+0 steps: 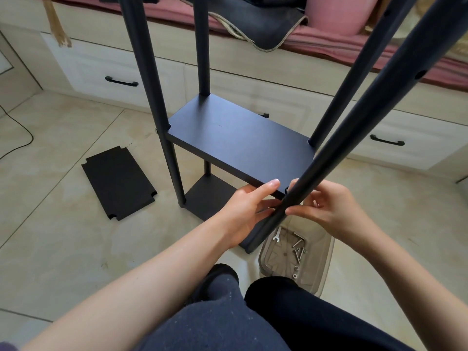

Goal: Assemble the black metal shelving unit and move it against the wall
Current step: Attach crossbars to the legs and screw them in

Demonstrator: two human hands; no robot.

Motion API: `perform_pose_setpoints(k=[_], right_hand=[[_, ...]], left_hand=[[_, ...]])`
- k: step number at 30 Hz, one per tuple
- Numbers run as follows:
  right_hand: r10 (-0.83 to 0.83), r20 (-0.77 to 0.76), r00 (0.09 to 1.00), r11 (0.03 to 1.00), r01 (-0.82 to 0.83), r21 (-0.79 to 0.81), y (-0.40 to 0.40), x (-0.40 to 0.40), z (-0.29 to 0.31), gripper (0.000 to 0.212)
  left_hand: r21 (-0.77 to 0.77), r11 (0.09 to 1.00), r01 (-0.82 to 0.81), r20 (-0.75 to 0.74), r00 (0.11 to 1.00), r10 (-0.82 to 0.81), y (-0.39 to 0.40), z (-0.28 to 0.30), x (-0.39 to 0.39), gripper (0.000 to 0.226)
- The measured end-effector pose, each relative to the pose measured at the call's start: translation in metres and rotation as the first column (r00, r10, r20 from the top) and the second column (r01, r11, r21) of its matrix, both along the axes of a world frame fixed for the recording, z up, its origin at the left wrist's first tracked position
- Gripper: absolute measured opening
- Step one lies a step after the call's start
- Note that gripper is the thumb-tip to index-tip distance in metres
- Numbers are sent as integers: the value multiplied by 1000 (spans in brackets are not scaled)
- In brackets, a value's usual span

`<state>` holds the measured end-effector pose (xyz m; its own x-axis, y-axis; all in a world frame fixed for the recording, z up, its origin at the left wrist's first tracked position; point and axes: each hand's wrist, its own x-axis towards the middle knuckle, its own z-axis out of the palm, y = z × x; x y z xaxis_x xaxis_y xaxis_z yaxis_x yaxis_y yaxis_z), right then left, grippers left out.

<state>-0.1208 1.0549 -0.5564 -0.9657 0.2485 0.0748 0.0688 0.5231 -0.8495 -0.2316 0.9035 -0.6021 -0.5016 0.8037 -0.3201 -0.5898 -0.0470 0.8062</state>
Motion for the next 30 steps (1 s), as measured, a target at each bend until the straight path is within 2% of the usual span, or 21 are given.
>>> perform_pose_setpoints(k=[7,13,17,23,25,30], right_hand=[[14,-27,1000,998,-12,56,-2,-1,2,28],[-9,-46,999,997,13,82,-6,0,5,26],[-50,-78,996,982,63,179,-7,3,2,29],[-59,-103,993,942,89,323,-6,11,3,30],[-79,-86,993,935,103,338,-6,10,2,28],[-110,-70,991,930,127,344,-7,8,1,40]], left_hand=[[-4,1000,-6,-13,1000,6,1,-4,-2,29],[-10,1000,-2,-22,1000,1,0,-2,-2,42],[-44,999,-5,-57,998,3,2,-1,-2,61],[-83,996,-22,-62,998,17,4,2,0,57],[-51,998,-26,-44,999,24,5,1,0,57],[-28,999,-18,-47,999,17,4,-2,0,57]])
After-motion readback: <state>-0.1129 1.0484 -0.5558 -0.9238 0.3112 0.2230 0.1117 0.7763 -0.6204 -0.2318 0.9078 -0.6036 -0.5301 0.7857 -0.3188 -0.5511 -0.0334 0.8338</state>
